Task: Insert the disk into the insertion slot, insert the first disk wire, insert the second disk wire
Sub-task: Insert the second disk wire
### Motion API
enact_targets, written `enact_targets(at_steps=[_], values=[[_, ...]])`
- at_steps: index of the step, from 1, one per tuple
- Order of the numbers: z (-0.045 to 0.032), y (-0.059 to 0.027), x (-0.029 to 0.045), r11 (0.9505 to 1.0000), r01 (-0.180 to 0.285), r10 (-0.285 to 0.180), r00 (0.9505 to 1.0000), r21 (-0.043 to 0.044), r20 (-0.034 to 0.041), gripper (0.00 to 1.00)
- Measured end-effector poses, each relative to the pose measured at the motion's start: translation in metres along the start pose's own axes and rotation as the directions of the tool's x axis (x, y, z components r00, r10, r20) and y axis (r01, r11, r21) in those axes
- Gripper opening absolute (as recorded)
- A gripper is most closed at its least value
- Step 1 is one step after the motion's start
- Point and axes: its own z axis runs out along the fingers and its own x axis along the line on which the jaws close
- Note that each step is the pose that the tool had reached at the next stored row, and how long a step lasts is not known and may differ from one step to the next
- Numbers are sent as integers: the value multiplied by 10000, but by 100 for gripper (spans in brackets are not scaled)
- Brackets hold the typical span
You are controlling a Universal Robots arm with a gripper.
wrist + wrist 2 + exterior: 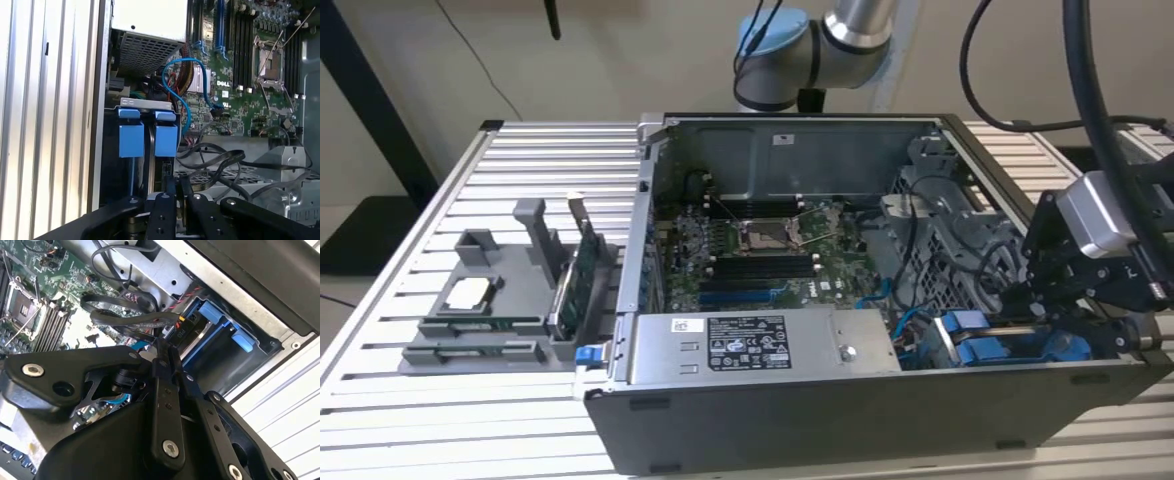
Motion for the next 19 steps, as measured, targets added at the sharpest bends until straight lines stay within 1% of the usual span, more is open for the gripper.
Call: enact_targets(at_steps=[7,12,13,14,17,19], values=[[54,5,17,10000,-28,28,10000,83,-43,16],[68,14,22,10000,-25,26,10000,88,-20,17],[43,16,14,10000,-26,26,10000,85,-6,17],[-10,22,-5,10000,-28,28,10000,86,-23,23],[-133,32,-46,10000,-30,30,10000,86,-28,23],[-175,35,-60,10000,-29,30,10000,86,-30,23]])
